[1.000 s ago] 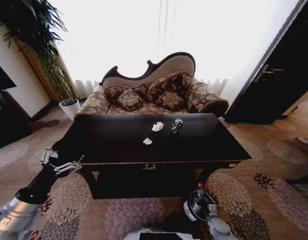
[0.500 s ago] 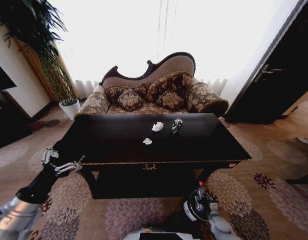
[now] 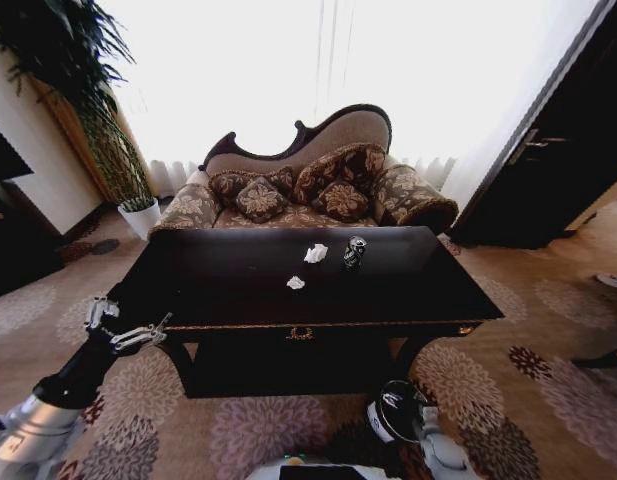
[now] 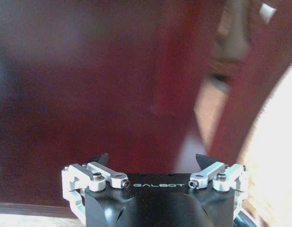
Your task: Move to the front of the table and place the trash on the table into the trash bin.
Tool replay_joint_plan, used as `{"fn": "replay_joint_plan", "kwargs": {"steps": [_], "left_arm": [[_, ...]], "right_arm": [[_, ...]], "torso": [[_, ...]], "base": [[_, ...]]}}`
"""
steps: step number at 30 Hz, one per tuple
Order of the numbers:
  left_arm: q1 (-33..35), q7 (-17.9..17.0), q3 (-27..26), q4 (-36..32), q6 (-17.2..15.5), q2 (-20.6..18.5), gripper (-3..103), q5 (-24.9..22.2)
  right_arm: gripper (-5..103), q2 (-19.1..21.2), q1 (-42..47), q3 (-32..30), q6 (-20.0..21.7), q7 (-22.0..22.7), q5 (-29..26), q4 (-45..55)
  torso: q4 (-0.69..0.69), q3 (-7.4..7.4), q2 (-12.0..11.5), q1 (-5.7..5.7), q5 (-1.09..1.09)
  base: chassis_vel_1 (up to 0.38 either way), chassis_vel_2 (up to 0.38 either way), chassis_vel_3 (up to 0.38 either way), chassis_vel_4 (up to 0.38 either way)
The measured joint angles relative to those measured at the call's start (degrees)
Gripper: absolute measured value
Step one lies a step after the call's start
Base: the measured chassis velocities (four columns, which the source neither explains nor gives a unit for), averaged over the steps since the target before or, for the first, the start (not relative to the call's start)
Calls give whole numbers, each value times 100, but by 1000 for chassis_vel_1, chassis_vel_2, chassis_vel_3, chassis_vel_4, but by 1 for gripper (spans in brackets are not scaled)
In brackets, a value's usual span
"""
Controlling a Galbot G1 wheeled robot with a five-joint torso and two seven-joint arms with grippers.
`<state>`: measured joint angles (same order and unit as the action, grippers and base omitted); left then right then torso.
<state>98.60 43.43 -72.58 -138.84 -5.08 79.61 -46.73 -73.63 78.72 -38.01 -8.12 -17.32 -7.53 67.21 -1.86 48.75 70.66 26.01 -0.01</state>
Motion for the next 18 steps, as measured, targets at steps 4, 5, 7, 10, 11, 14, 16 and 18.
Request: {"fn": "replay_joint_plan", "kwargs": {"steps": [4,5,7,10,11,14,16,18], "left_arm": [[8,0,39,-17,37,48,100,27],[8,0,46,-18,44,53,100,30],[8,0,50,-18,47,55,100,32],[7,0,66,-17,52,60,100,49],[6,0,72,-18,53,62,100,53],[12,0,96,-19,66,68,100,73],[13,0,97,-19,69,69,100,74],[14,0,97,-17,72,68,100,75]], "right_arm": [[100,0,236,-380,-644,-1832,285,266],[100,13,295,-406,-869,-2274,239,282],[100,20,323,-406,-1007,-2477,190,285],[100,4,421,-317,-1586,-3206,-268,372],[100,-6,437,-302,-1653,-3326,-367,402],[100,-146,638,-304,-2018,-4259,-982,859],[100,-178,685,-324,-2039,-4393,-1075,975],[100,-240,788,-365,-2050,-4722,-1330,1189]], "torso": [[0,0,0,0,-2],[0,0,0,0,0],[-1,0,0,0,0],[-1,0,0,0,0],[0,0,0,0,1],[0,0,0,0,0],[0,0,0,0,0],[1,0,0,0,-1]], "base": [[0,0,0,0],[0,0,0,0],[0,0,0,0],[0,0,0,0],[0,0,0,0],[0,0,0,0],[0,0,0,0],[0,0,0,0]]}}
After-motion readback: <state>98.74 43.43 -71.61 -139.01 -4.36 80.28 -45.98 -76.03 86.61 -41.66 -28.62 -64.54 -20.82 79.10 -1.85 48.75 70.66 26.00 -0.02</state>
